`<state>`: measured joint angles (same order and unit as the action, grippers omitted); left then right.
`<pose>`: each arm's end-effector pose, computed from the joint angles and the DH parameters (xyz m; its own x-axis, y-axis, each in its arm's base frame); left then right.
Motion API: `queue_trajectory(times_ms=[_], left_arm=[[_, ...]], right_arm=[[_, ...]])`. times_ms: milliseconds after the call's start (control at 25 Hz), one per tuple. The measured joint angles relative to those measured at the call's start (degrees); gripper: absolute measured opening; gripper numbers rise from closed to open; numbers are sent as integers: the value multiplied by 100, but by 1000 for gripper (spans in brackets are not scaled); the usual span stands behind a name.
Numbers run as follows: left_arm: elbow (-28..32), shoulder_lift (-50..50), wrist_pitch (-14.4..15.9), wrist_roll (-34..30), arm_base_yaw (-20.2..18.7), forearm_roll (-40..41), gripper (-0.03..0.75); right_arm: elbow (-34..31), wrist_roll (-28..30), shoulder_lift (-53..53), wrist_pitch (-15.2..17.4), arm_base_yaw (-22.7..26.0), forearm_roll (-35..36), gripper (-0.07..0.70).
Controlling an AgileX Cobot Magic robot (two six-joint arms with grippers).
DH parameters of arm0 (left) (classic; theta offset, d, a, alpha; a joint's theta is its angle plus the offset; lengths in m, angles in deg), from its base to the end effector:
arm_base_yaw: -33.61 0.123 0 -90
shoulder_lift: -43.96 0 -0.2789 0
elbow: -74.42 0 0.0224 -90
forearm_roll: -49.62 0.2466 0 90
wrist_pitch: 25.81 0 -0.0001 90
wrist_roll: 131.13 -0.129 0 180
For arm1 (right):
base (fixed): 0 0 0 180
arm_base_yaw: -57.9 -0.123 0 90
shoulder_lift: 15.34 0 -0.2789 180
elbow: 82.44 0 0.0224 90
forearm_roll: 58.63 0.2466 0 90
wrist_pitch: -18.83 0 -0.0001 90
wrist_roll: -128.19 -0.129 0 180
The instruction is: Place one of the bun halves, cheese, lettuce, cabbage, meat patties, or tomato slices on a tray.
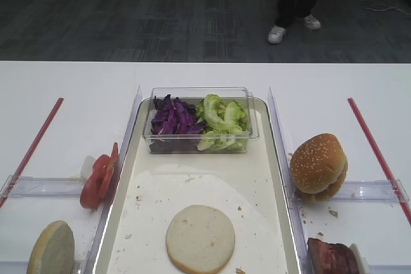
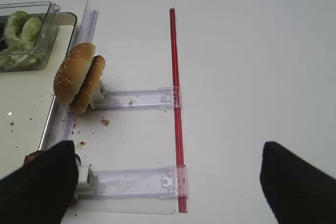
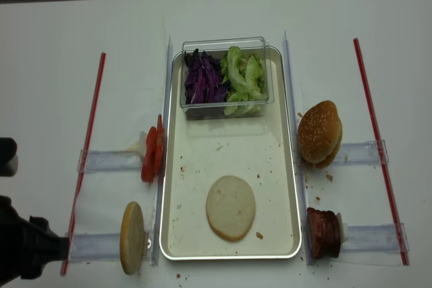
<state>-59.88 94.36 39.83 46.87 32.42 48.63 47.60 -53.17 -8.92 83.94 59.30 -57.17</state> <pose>0.1101 -0.0043 0.2114 -0.9483 0.0475 -0.3137 0.0521 0.9986 -0.0062 0.0258 0.0024 0.2419 -0.5216 0.0472 -0.8519 0.0227 0.9989 0.0414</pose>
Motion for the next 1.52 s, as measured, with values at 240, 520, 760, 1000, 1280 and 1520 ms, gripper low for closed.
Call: queue_trajectory(times_ms=[240, 520, 760, 1000, 1280, 1520], left_arm=[[282, -554, -21, 13, 0, 0, 364], [339, -1328, 61, 18, 0, 0, 364], [342, -2122, 94, 18, 0, 0, 364], [342, -2935, 140, 27, 0, 0, 364], [342, -3695, 187, 27, 0, 0, 364], [342, -4294, 215, 97, 0, 0, 364]], right_arm=[[0, 0, 0, 0, 0, 0, 692], [0, 0, 0, 0, 0, 0, 692], [0, 0, 0, 0, 0, 0, 692], [0, 0, 0, 0, 0, 0, 692], [0, 0, 0, 0, 0, 0, 692], [0, 10, 0, 0, 0, 0, 692]])
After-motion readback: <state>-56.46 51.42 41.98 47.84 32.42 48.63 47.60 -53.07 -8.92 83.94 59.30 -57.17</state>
